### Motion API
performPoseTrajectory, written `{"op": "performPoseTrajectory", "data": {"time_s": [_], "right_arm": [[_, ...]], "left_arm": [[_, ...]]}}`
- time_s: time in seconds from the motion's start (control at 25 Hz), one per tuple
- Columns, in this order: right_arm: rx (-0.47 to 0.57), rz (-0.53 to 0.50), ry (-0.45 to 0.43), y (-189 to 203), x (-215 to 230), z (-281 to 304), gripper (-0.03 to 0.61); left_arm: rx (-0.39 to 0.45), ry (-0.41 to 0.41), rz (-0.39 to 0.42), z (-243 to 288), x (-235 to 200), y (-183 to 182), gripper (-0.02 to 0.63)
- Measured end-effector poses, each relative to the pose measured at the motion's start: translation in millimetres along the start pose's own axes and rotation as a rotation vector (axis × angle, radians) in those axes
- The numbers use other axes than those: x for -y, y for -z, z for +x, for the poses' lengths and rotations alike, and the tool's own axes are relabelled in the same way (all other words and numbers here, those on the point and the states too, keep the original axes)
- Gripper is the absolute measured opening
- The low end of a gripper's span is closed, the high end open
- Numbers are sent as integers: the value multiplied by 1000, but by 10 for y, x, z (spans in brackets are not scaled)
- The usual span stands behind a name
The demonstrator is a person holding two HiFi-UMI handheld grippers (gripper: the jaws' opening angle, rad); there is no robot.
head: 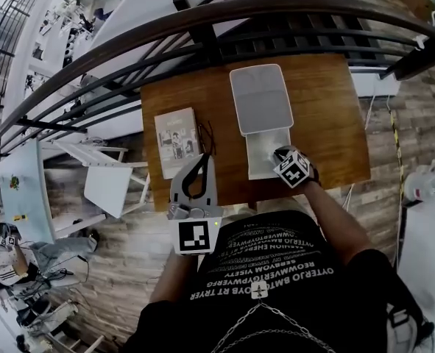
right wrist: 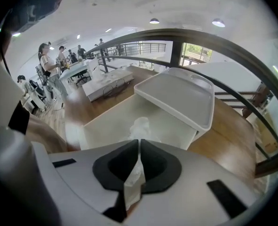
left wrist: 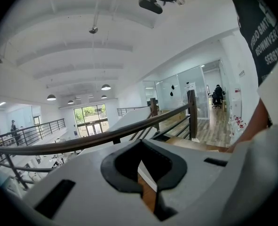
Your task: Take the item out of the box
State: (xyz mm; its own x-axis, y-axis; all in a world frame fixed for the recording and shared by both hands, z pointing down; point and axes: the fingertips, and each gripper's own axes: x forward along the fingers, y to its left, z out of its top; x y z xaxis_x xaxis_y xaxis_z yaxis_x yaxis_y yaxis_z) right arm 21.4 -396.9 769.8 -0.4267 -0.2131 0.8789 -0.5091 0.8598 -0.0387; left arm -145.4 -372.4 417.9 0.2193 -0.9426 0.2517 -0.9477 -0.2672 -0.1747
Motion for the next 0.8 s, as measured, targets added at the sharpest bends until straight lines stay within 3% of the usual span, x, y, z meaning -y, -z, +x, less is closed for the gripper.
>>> {"op": "performPoseTrajectory", "data": {"time_s": [0.8], "right_arm": [[297, 126, 131, -448, -282, -1250, 15]], "left_arm": [[80, 75, 17, -459, 124, -103, 6]]}}
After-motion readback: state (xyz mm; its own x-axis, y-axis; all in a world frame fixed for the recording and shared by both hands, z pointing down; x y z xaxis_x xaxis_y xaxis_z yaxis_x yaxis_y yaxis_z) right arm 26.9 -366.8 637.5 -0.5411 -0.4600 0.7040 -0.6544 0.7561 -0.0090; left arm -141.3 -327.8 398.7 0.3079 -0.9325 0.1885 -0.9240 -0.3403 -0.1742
